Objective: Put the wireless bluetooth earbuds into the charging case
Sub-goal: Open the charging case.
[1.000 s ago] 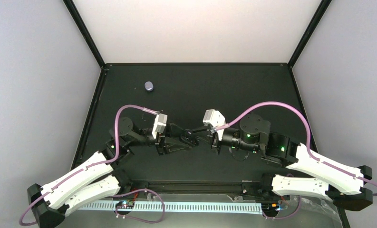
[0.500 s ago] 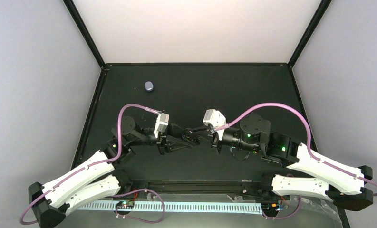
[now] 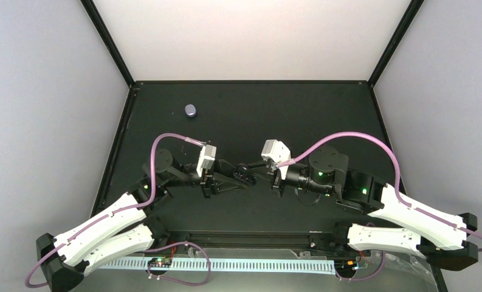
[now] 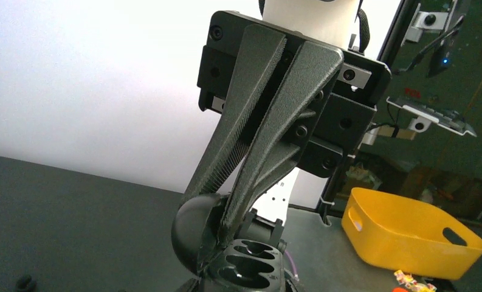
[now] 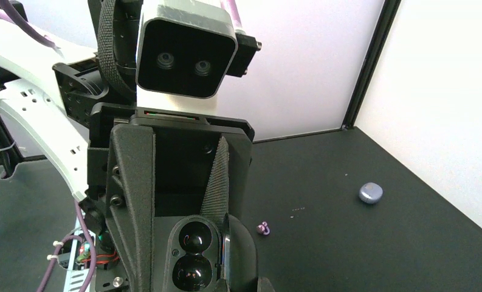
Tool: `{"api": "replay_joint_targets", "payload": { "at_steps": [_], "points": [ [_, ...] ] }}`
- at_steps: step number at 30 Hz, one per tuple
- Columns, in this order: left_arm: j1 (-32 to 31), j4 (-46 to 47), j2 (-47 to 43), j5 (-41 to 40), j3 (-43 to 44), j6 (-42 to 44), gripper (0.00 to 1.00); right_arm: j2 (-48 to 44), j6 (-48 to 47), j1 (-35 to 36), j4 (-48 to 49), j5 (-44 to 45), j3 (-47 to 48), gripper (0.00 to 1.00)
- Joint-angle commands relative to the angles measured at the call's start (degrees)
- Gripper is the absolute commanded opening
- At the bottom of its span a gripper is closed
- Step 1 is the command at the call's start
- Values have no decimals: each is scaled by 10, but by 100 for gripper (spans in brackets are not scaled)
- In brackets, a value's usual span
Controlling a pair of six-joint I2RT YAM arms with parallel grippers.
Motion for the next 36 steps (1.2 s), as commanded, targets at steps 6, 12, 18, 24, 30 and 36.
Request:
{"api": "replay_joint_targets", "payload": {
  "at_steps": [6, 12, 18, 24, 30, 36],
  "points": [
    [-1, 16, -2, 2, 6, 2, 32, -11, 0, 1, 20, 1, 1, 1],
    [-1, 25, -2, 1, 6, -3, 43, -11, 2, 1, 22, -2, -1, 1],
    [-1, 31, -1, 3, 6, -6, 42, -10, 4, 0, 25, -5, -4, 1],
    [-1, 39, 3, 7, 7, -8, 34, -8, 7, 0, 32, -8, -8, 1],
    [-1, 44, 6, 8, 7, -8, 23, -7, 7, 0, 35, -9, -10, 1],
    [-1, 44, 6, 10, 6, -7, 10, -9, 7, 1, 32, -8, -9, 1]
  ]
}}
